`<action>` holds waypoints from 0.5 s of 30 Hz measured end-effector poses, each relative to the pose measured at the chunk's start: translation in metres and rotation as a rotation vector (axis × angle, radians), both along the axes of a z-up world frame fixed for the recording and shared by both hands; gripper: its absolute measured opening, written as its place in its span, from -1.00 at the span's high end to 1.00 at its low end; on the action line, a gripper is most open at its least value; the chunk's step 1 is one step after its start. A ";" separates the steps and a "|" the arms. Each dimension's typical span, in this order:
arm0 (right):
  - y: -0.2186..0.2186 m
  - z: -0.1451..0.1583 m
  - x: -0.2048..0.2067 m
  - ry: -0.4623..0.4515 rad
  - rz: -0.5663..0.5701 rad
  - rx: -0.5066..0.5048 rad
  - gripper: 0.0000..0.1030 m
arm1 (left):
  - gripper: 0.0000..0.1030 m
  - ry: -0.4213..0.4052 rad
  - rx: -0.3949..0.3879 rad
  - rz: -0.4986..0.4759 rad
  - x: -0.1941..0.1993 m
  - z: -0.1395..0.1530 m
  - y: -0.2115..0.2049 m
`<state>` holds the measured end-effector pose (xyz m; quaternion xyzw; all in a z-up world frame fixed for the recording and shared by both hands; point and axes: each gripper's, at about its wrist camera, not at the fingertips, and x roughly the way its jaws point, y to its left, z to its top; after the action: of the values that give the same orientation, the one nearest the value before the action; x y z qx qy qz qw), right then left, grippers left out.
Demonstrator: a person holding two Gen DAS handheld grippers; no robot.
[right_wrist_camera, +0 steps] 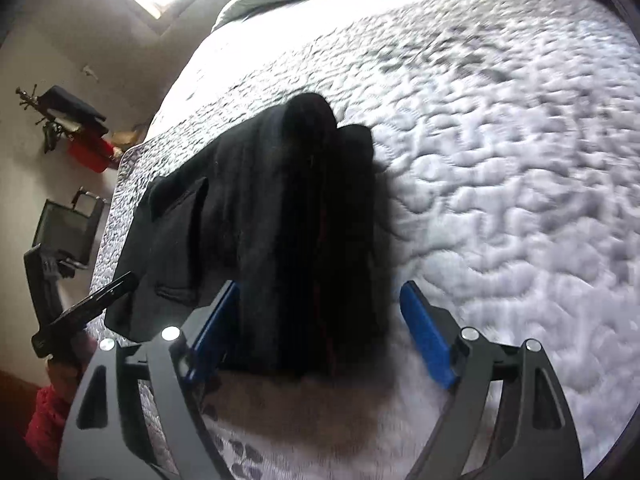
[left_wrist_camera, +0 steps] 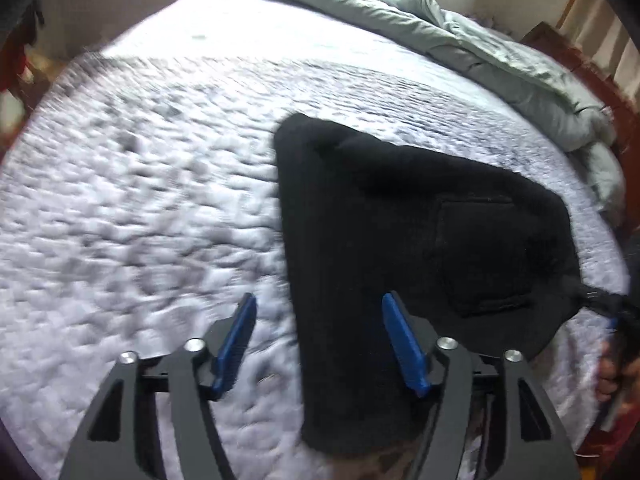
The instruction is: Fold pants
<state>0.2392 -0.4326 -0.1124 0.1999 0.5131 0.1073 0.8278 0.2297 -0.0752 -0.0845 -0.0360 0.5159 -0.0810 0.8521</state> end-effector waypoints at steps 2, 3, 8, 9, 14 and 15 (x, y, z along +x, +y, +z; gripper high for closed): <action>-0.003 0.010 -0.013 -0.002 -0.036 -0.048 -0.67 | -0.51 -0.012 0.060 0.029 -0.014 0.008 -0.001; -0.002 0.016 -0.022 -0.003 -0.052 -0.082 -0.69 | -0.55 -0.016 0.072 0.037 -0.020 0.011 0.000; 0.021 0.033 -0.060 0.002 -0.073 -0.207 -0.76 | -0.62 -0.015 0.120 0.076 -0.062 0.022 -0.010; 0.027 0.035 -0.068 0.007 -0.080 -0.225 -0.77 | -0.62 -0.014 0.125 0.076 -0.066 0.024 -0.013; 0.057 0.044 -0.089 0.014 -0.081 -0.242 -0.77 | -0.62 -0.025 0.133 0.053 -0.094 0.042 -0.022; 0.063 0.047 -0.093 0.010 -0.075 -0.239 -0.78 | -0.62 -0.033 0.139 0.052 -0.099 0.047 -0.023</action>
<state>0.1463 -0.3695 -0.0650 0.1193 0.5184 0.0136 0.8467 0.1305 -0.0979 -0.0372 0.0111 0.5050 -0.0233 0.8627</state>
